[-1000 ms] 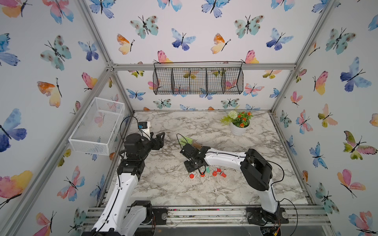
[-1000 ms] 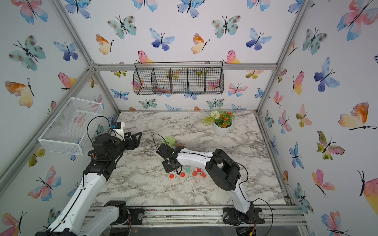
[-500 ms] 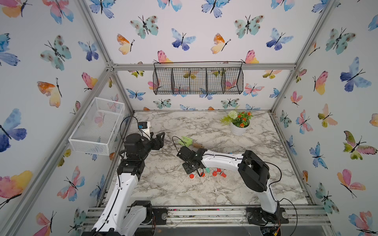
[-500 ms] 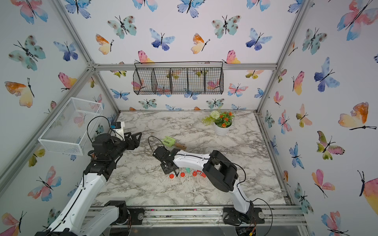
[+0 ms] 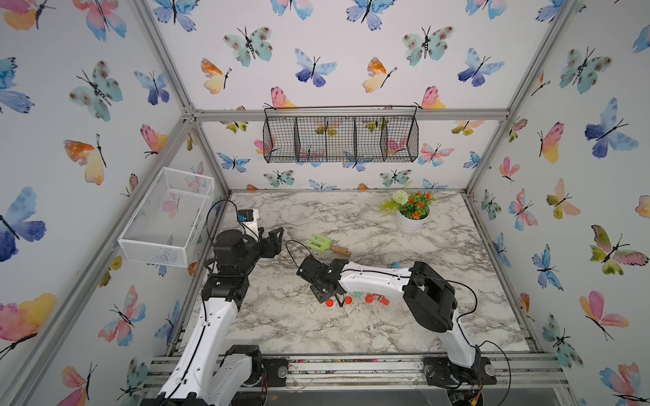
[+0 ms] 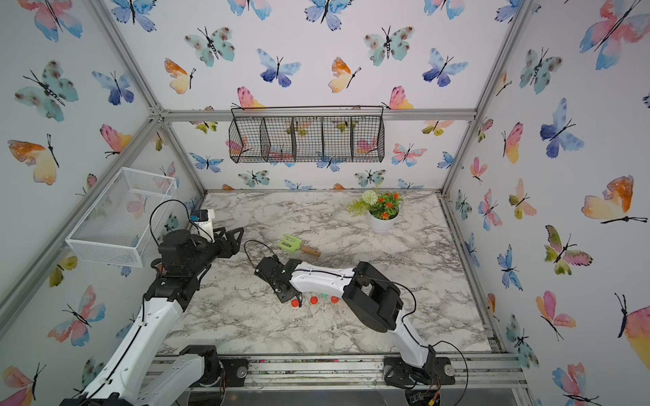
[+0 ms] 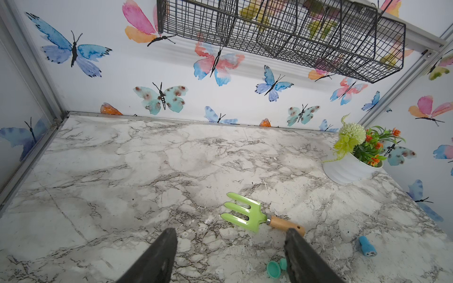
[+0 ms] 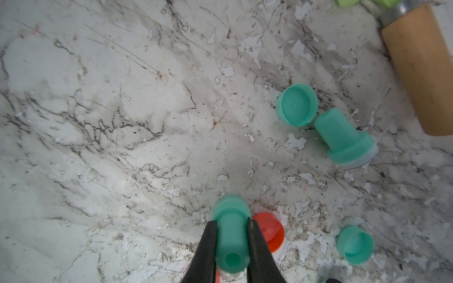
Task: Close the stamp cap
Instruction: Close the cover of the stamp.
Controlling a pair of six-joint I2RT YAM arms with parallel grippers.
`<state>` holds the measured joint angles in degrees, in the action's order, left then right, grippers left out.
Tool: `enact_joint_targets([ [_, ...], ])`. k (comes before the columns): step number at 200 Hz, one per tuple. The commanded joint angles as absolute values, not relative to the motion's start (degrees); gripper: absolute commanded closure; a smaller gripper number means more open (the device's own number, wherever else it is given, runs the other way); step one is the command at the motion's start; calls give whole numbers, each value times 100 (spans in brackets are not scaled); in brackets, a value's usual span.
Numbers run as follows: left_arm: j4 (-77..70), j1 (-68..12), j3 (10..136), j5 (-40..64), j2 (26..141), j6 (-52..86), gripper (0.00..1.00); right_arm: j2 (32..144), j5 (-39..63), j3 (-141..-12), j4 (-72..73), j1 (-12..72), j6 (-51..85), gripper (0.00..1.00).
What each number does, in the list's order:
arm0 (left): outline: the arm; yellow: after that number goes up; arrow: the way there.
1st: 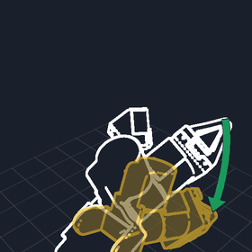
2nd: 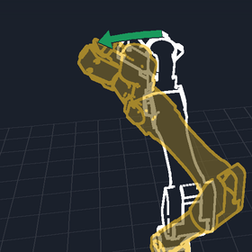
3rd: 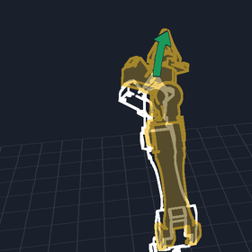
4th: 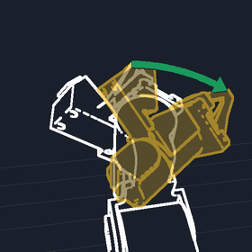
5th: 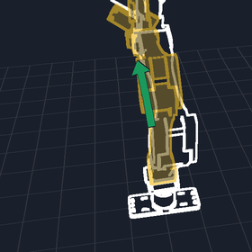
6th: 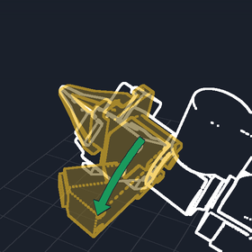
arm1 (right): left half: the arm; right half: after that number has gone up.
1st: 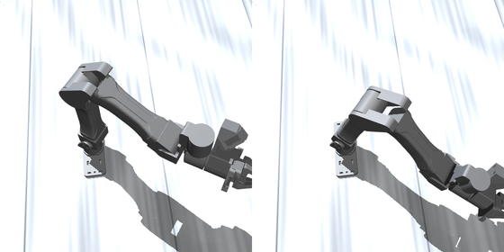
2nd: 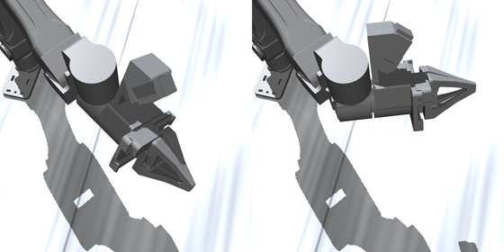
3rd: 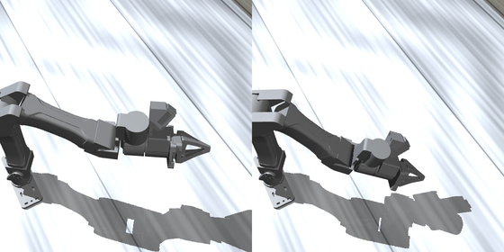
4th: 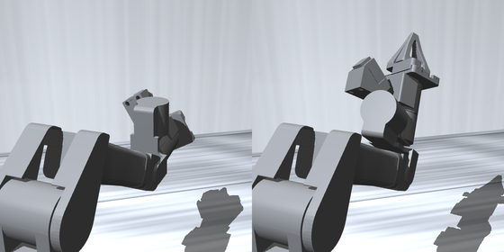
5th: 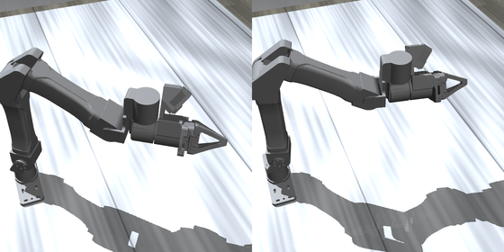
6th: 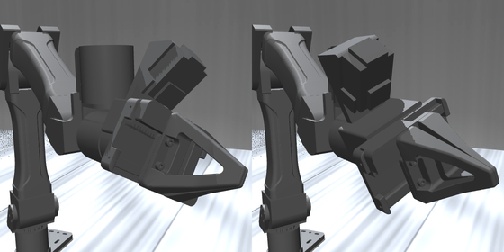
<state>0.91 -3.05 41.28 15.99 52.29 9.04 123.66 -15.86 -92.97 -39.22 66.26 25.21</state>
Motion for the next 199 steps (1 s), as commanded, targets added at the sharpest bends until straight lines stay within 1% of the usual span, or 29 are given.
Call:
enact_joint_targets([
  [1, 82, -272, 4042, 1713, 5185, 904, 28, 13165, -1476, -8841, -4720, 6593, 2373, 96],
  [50, 80, -272, 4047, 1740, 5221, 905, 28, 13322, -1091, -8480, -4598, 6600, 2398, 98],
  [79, 80, -268, 4052, 1766, 5246, 915, 28, 13227, -801, -8563, -4370, 6598, 2451, 98],
  [94, 87, -265, 4053, 1775, 5268, 914, 28, 13136, -645, -8769, -4222, 6584, 2503, 98],
  [139, 71, -261, 4049, 1782, 5293, 923, 28, 12915, -637, -9836, -4247, 6410, 2600, 97],
  [199, 75, -263, 4052, 1811, 5354, 932, 28, 12510, -755, -10355, -4183, 6128, 2662, 96],
])
